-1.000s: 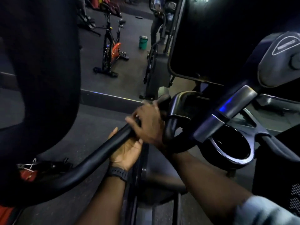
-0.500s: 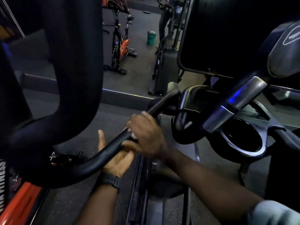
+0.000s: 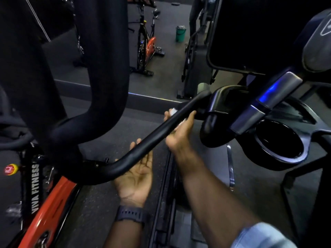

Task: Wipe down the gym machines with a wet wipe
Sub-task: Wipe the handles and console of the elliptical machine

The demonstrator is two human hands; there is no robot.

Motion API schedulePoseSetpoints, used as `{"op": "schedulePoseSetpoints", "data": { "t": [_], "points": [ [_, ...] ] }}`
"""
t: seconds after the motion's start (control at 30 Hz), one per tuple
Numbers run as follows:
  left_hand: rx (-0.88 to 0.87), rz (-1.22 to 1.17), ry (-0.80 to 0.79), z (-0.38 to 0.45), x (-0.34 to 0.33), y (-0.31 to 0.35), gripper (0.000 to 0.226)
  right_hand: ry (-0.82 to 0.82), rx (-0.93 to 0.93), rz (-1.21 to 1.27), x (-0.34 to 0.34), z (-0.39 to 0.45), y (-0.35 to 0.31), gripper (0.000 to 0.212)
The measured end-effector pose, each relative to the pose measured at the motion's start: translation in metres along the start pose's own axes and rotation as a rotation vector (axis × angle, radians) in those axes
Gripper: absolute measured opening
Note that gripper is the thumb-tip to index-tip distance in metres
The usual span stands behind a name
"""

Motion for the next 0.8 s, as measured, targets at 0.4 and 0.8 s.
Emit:
{"op": "schedulePoseSetpoints", "data": {
  "t": [0.4,0.8],
  "points": [
    [-0.126,0.118,0.189,-0.040,0.015,0.052,0.044,-0.064,-0.101,0.074,0.007,-0.017,0.000,0.068],
    [-0.504,0.512,0.199,-0.094,-0.005,0.121,0.046,0.034,-0.745,0.496,-0.027,-0.203,0.148,0.094]
  ]
}}
Point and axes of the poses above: each hand's wrist, its own z-axis towards the middle knuckle, its own x-axis out of the back of the hand, y = z × x, the point moved 2 cm from there along z, towards the middle knuckle, and after that the axes turned 8 degrees about z, right-handed, at the moved point
